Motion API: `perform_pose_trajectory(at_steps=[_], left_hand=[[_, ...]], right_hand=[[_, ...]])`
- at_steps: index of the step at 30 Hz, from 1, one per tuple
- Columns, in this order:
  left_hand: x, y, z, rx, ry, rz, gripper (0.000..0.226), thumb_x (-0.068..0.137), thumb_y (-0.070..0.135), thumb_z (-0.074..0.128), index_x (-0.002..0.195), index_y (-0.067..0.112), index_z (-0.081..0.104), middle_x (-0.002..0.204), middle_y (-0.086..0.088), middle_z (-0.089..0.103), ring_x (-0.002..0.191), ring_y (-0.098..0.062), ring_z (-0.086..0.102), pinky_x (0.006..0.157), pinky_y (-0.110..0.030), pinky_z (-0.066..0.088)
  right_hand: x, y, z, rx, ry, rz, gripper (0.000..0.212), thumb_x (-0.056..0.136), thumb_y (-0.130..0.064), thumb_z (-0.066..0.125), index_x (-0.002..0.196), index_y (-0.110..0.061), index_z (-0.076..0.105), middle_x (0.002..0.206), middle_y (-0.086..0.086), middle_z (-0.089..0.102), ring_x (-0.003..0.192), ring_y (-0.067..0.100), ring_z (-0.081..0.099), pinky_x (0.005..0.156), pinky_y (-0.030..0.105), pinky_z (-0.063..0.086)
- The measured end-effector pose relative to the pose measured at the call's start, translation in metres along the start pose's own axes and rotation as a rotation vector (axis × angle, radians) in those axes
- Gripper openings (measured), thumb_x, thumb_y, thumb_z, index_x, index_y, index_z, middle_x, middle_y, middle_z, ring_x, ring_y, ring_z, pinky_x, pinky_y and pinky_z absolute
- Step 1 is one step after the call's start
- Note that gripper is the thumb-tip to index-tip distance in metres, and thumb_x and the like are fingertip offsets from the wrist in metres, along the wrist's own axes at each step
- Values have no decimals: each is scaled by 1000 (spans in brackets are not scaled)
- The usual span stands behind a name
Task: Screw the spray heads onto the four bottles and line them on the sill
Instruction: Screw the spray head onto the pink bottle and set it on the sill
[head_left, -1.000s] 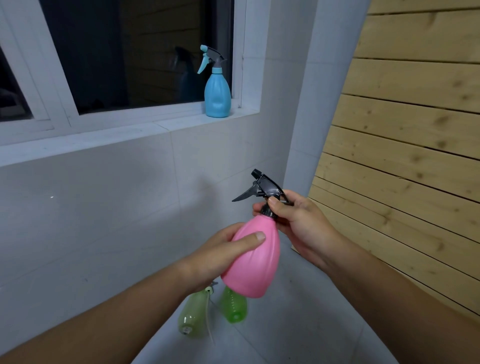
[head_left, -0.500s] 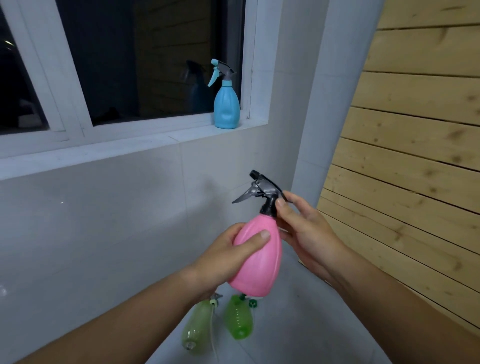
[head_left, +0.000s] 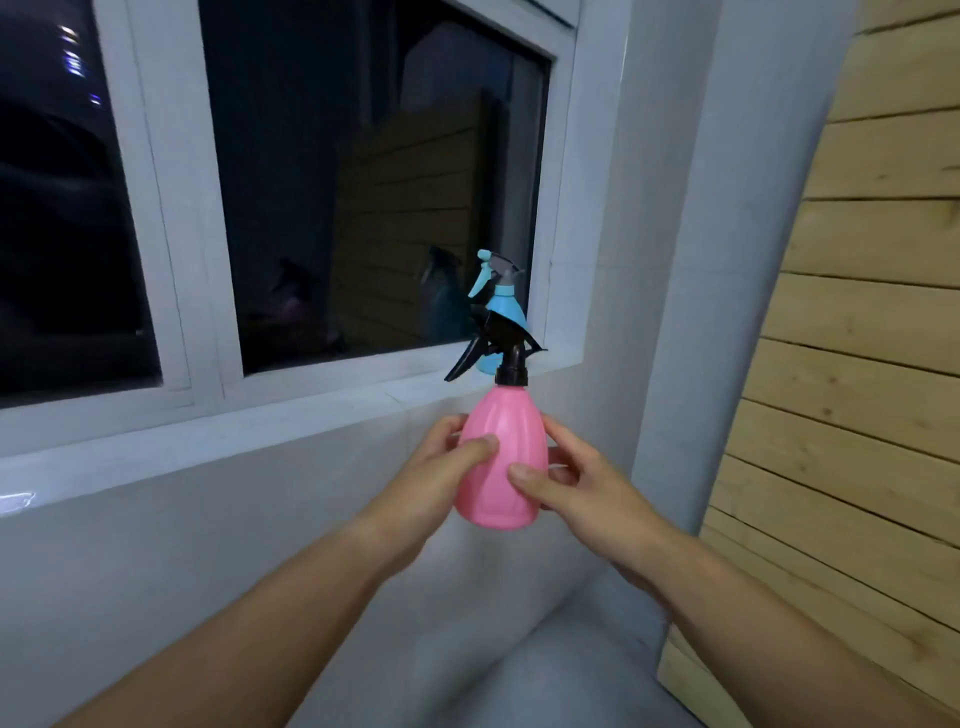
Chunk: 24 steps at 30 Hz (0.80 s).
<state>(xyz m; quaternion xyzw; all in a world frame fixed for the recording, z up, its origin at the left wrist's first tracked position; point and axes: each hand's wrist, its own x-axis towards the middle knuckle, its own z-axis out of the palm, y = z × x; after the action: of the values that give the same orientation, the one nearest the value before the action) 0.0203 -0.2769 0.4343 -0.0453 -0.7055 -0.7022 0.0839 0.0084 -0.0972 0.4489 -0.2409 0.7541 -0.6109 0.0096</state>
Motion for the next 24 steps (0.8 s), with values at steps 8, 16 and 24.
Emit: perform_pose_trajectory(at_steps=[8, 16, 24], left_hand=[[94, 63, -59, 175, 84, 86, 38, 98, 24, 65, 134, 19, 58, 127, -7, 68, 106, -15, 67, 78, -25, 55], [141, 53, -86, 241, 261, 49, 47, 95, 21, 69, 138, 9, 53, 133, -14, 63, 120, -33, 63, 105, -53, 51], [158, 40, -91, 285, 283, 34, 51, 95, 19, 70, 141, 9, 53, 134, -14, 63, 120, -35, 63, 103, -54, 52]], right_hand=[[136, -26, 18, -14, 62, -87, 64, 83, -26, 75, 140, -28, 44, 127, 4, 62, 110, 21, 64, 87, 32, 57], [198, -8, 49, -88, 115, -80, 63, 86, -22, 71, 143, -23, 43, 131, 0, 57, 115, 20, 58, 94, 37, 54], [219, 11, 57, -153, 144, -69, 65, 86, -25, 70, 144, -26, 41, 118, -3, 54, 103, 17, 57, 81, 30, 55]])
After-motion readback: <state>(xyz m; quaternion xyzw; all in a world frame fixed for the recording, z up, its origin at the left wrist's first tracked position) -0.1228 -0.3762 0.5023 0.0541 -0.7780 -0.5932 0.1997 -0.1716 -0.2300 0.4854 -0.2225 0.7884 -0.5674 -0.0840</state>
